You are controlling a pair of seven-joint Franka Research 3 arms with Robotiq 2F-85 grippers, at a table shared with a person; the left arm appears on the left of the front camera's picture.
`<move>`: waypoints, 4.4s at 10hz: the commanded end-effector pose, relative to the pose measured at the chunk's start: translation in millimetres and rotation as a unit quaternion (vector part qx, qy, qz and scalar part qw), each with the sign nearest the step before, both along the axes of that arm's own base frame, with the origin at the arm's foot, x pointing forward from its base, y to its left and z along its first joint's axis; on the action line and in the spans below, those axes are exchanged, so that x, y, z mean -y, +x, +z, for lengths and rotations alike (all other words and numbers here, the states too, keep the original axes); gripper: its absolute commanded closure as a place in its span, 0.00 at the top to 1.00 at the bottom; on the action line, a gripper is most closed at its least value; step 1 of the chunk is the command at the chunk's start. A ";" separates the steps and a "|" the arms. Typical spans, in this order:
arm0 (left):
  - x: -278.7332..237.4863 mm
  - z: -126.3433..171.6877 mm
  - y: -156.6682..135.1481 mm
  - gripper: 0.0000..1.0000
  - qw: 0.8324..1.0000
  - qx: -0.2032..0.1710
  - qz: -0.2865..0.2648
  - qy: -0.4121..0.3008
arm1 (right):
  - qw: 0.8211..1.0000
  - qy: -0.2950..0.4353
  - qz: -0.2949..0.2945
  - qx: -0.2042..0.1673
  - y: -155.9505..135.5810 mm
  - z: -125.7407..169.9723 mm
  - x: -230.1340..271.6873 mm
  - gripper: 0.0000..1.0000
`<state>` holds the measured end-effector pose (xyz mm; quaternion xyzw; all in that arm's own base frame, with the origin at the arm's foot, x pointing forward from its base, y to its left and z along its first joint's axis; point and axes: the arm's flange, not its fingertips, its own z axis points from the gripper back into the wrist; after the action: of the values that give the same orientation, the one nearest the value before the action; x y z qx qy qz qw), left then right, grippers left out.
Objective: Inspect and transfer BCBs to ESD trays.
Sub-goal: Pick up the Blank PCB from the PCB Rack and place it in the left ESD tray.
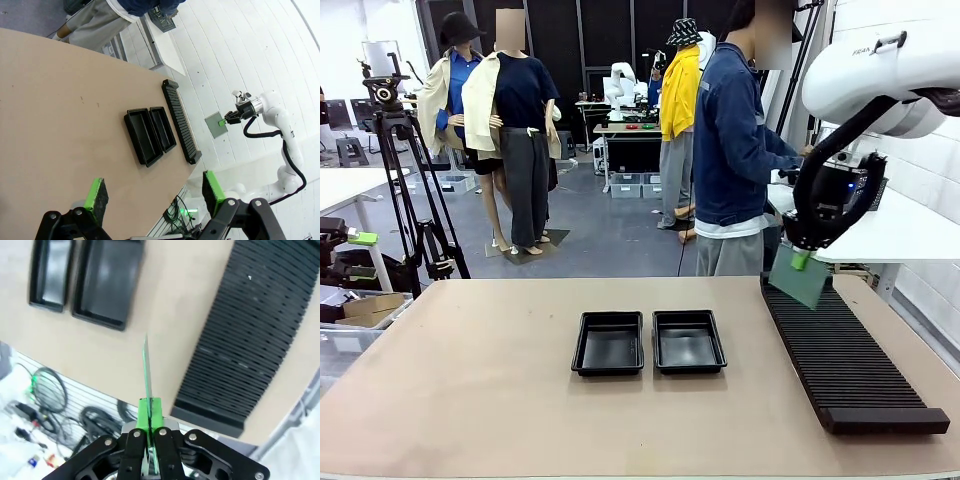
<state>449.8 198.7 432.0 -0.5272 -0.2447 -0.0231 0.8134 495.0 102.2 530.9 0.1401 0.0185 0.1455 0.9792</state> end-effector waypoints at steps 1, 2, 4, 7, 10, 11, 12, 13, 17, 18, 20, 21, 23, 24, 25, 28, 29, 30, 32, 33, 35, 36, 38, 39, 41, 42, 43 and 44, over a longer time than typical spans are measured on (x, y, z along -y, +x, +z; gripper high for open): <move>-1.2 1.3 -0.8 1.00 1.000 0.001 0.001 0.003 | 0.998 0.047 -0.037 0.034 -4.8 -3.4 -13.5 0.00; -1.2 1.3 -0.8 1.00 1.000 0.001 0.001 0.003 | 0.996 0.067 -0.044 0.040 -7.0 -3.8 -23.7 0.00; -1.2 1.3 -0.8 1.00 1.000 0.001 0.001 0.003 | 0.991 0.109 -0.061 0.050 -11.8 -1.7 -49.5 0.00; -1.2 1.3 -0.8 1.00 1.000 0.001 0.001 0.003 | 0.979 0.177 -0.089 0.049 -6.6 -13.6 -87.2 0.00; -1.2 1.3 -0.8 1.00 1.000 0.001 0.001 0.003 | 0.973 0.207 -0.096 0.028 3.1 -40.0 -138.3 0.00; -1.2 1.3 -0.8 1.00 1.000 0.001 0.001 0.003 | 0.974 0.203 -0.100 0.021 5.9 -52.6 -154.3 0.00; -1.2 1.3 -0.8 1.00 1.000 0.001 0.001 0.003 | 0.973 0.209 -0.097 0.014 9.6 -64.1 -168.2 0.00; -1.2 1.3 -0.8 1.00 1.000 0.001 0.001 0.003 | 0.972 0.213 -0.096 0.012 13.7 -73.5 -181.5 0.00; -1.2 1.3 -0.8 1.00 1.000 0.001 0.001 0.003 | 0.973 0.215 -0.082 -0.009 32.3 -114.9 -227.7 0.00; -1.2 1.3 -0.8 1.00 1.000 0.001 0.001 0.003 | 0.973 0.215 -0.087 -0.010 38.0 -124.2 -234.8 0.00; -1.2 1.3 -0.8 1.00 1.000 0.001 0.001 0.003 | 0.972 0.212 -0.095 -0.021 47.6 -142.6 -247.3 0.00; -1.2 1.3 -0.8 1.00 1.000 0.001 0.001 0.003 | 0.973 0.210 -0.097 -0.028 52.3 -152.7 -253.7 0.00; -1.2 1.3 -0.8 1.00 1.000 0.001 0.001 0.003 | 0.973 0.204 -0.104 -0.033 60.6 -168.6 -262.3 0.00; -1.2 1.3 -0.8 1.00 1.000 0.001 0.001 0.003 | 0.972 0.205 -0.109 -0.029 60.8 -170.9 -263.3 0.00; -1.2 1.3 -0.8 1.00 1.000 0.001 0.001 0.003 | 0.971 0.208 -0.112 -0.028 64.2 -174.9 -264.1 0.00; -1.2 1.3 -0.8 1.00 1.000 0.001 0.001 0.003 | 0.972 0.205 -0.112 -0.031 68.9 -184.1 -268.9 0.00; -1.2 1.3 -0.8 1.00 1.000 0.001 0.001 0.003 | 0.972 0.202 -0.114 -0.034 71.3 -188.5 -270.3 0.00; -1.2 1.3 -0.8 1.00 1.000 0.001 0.001 0.003 | 0.972 0.199 -0.116 -0.035 72.7 -193.1 -272.0 0.00; -1.2 1.3 -0.8 1.00 1.000 0.001 0.001 0.003 | 0.974 0.195 -0.112 -0.040 72.0 -198.1 -273.4 0.00; -1.2 1.3 -0.8 1.00 1.000 0.001 0.001 0.003 | 0.974 0.196 -0.105 -0.044 69.5 -198.5 -271.0 0.00; -1.2 1.3 -0.8 1.00 1.000 0.001 0.001 0.003 | 0.973 0.202 -0.102 -0.044 67.5 -199.9 -265.7 0.00; -1.2 1.3 -0.8 1.00 1.000 0.001 0.001 0.003 | 0.973 0.202 -0.102 -0.044 67.5 -199.9 -265.7 0.00; -1.2 1.3 -0.8 1.00 1.000 0.001 0.001 0.003 | 0.973 0.202 -0.102 -0.044 67.5 -199.9 -265.7 0.00; -1.2 1.3 -0.8 1.00 1.000 0.001 0.001 0.003 | 0.973 0.202 -0.102 -0.044 67.5 -199.9 -265.7 0.00; -1.2 1.3 -0.8 1.00 1.000 0.001 0.001 0.003 | 0.973 0.202 -0.102 -0.044 67.5 -199.9 -265.7 0.00; -1.2 1.3 -0.8 1.00 1.000 0.001 0.001 0.003 | 0.973 0.202 -0.102 -0.044 67.5 -199.9 -265.7 0.00; -1.2 1.3 -0.8 1.00 1.000 0.001 0.001 0.003 | 0.973 0.202 -0.102 -0.044 67.5 -199.9 -265.7 0.00; -1.2 1.3 -0.8 1.00 1.000 0.001 0.001 0.003 | 0.973 0.200 -0.101 -0.045 67.4 -201.8 -265.9 0.00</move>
<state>449.8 198.8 431.8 -0.5271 -0.2445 -0.0228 0.8135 562.4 368.2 329.0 0.3409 0.0188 0.0403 0.9390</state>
